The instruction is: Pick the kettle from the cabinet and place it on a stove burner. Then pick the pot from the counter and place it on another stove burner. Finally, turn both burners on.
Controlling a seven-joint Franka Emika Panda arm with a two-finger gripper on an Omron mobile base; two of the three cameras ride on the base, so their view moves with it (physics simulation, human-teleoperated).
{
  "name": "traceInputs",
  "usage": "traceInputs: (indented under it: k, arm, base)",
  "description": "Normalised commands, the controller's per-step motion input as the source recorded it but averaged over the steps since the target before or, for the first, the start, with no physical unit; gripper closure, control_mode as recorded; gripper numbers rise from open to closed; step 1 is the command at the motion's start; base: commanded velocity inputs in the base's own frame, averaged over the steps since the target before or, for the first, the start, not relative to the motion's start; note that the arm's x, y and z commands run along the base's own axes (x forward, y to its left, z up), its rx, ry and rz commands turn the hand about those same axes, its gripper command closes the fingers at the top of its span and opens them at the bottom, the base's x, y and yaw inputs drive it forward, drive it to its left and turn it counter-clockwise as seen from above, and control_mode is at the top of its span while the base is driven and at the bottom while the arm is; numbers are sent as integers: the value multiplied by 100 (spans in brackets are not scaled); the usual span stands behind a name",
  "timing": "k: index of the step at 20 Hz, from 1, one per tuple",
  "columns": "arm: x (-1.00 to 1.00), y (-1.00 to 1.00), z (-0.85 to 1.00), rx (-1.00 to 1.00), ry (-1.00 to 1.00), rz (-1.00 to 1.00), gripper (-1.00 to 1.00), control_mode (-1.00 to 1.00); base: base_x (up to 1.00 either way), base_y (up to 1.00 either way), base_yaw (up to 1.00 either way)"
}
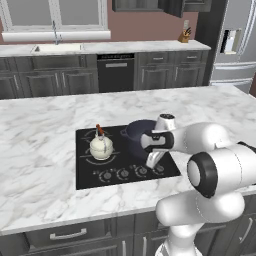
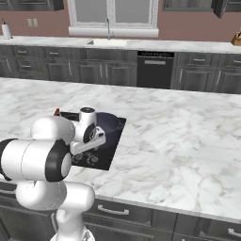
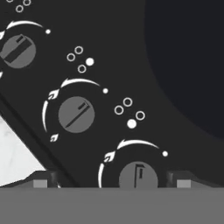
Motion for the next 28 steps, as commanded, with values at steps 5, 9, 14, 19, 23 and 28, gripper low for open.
traceInputs:
  k: [5, 9, 14, 19, 23, 28]
  arm:
    - [-13, 20, 11, 1, 8, -5, -100, -100]
    - [-13, 22, 6, 2, 5, -9, -100, -100]
    - [-8, 31, 8, 2, 4, -12, -100, -100]
    - [-7, 36, 6, 2, 4, -12, -100, -100]
    - [-7, 35, 1, 1, 4, -11, -100, -100]
    - [-2, 41, 0, 0, 3, -12, -100, -100]
  base:
    - [0, 0, 0]
    - [0, 0, 0]
    - [0, 0, 0]
    - [0, 0, 0]
    - [0, 0, 0]
    - [0, 0, 0]
